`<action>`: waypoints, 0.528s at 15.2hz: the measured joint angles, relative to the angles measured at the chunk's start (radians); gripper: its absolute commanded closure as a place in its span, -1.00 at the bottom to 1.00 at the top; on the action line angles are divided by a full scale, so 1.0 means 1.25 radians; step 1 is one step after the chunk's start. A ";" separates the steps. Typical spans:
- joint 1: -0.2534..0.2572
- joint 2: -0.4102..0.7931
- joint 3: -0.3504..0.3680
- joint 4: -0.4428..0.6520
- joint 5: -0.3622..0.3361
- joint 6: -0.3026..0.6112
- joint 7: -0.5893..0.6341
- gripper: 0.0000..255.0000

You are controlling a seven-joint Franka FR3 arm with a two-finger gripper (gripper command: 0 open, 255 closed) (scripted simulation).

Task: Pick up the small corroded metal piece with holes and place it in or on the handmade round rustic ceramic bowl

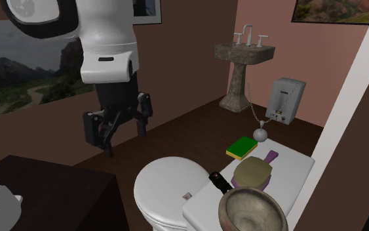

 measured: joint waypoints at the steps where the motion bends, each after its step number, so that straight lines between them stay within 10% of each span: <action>1: -0.002 0.032 0.011 0.013 -0.001 0.019 0.024 -1.00; 8: -0.008 0.247 0.065 0.110 -0.041 0.141 0.196 -1.00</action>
